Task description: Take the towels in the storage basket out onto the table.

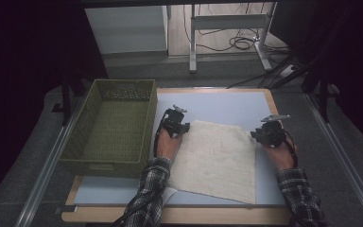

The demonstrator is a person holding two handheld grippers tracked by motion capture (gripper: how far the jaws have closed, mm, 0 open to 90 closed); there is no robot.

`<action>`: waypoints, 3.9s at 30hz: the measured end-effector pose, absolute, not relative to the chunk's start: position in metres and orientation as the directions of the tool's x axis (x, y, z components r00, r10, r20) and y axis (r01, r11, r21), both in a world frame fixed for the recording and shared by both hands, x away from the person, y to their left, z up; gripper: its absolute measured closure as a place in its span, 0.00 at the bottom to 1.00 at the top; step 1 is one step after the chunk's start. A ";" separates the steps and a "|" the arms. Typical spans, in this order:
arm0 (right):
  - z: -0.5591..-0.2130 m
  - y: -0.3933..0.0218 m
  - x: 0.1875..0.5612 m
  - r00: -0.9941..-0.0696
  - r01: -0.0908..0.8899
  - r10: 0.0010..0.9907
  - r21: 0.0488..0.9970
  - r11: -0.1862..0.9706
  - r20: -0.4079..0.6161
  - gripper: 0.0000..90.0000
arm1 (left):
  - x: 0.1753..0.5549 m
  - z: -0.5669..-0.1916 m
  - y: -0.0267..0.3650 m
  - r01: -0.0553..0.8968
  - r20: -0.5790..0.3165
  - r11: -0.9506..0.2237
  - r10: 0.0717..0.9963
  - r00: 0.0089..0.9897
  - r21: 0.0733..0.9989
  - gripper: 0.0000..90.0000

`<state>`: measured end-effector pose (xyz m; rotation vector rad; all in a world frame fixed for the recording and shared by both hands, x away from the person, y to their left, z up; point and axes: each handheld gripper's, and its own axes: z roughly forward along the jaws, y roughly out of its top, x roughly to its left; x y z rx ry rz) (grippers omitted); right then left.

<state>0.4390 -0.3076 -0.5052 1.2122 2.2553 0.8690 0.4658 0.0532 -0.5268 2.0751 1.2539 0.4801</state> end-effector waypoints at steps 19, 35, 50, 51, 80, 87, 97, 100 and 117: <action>-0.489 -0.307 0.433 -0.564 0.546 0.823 0.720 0.428 -0.062 0.98 | 0.444 -0.501 0.048 0.545 -0.026 -0.342 0.830 0.558 0.765 0.96; -0.460 -0.321 0.353 -0.663 0.461 0.748 0.773 0.436 -0.027 0.97 | 0.360 -0.484 0.052 0.473 0.095 -0.447 0.795 0.599 0.759 0.96; -0.478 -0.311 0.285 -0.747 0.444 0.665 0.736 0.510 -0.010 0.97 | 0.285 -0.490 0.069 0.438 0.107 -0.458 0.775 0.622 0.774 0.94; -0.479 -0.310 0.282 -0.750 0.444 0.661 0.733 0.516 -0.012 0.97 | 0.282 -0.491 0.070 0.436 0.110 -0.460 0.775 0.622 0.773 0.94; -0.495 -0.307 0.240 -0.787 0.449 0.616 0.720 0.529 0.038 0.89 | 0.225 -0.511 0.102 0.513 0.041 -0.400 0.816 0.577 0.760 0.77; -0.484 -0.315 0.237 -0.779 0.448 0.626 0.729 0.517 0.035 0.87 | 0.221 -0.495 0.112 0.509 0.008 -0.383 0.805 0.593 0.771 0.75; -0.495 -0.313 0.233 -0.780 0.471 0.622 0.717 0.514 0.068 0.82 | 0.231 -0.523 0.093 0.566 -0.026 -0.452 0.766 0.643 0.689 0.77; -0.497 -0.313 0.234 -0.777 0.478 0.625 0.716 0.508 0.076 0.81 | 0.233 -0.527 0.089 0.553 0.020 -0.490 0.761 0.648 0.674 0.98; -0.492 -0.319 0.249 -0.751 0.478 0.658 0.733 0.485 0.055 0.73 | 0.247 -0.504 0.086 0.553 0.102 -0.484 0.807 0.581 0.679 0.74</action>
